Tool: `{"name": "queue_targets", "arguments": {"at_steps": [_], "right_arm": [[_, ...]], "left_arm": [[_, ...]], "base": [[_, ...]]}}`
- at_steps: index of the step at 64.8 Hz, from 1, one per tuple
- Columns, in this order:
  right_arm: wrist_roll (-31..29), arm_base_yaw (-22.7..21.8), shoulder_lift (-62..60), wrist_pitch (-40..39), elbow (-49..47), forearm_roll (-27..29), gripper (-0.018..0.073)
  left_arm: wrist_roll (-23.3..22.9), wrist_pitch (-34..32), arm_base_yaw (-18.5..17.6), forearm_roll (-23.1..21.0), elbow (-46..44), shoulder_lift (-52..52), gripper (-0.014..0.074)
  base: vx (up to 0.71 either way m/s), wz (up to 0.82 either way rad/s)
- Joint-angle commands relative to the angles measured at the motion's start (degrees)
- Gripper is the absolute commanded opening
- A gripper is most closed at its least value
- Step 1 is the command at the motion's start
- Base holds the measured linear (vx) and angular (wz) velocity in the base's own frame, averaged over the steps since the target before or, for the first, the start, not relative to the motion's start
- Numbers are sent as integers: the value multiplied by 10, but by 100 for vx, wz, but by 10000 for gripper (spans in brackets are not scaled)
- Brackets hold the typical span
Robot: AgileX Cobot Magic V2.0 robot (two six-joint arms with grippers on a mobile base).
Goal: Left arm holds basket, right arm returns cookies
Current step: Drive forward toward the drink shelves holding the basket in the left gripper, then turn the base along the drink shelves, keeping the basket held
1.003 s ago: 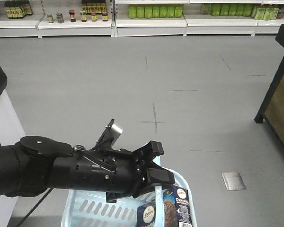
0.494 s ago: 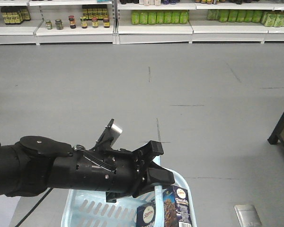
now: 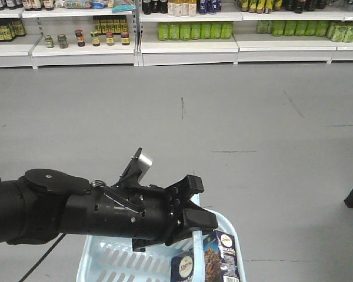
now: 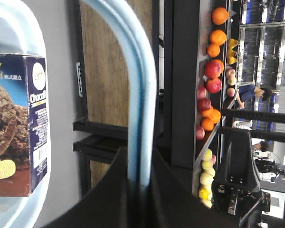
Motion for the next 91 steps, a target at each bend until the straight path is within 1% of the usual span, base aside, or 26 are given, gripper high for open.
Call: {"name": "queue_targets", "arguments": {"at_steps": [1,91], "right_arm": [[1,0,-6,-44,0,-2,-8],[1,0,-6,-44,0,-2,-8]], "left_arm": [[-1,28,-1,-32,-16,-27,-6],[-1,27,-1,-32,-16,-27,-6]], "base": [[41,0],[39,1]]}}
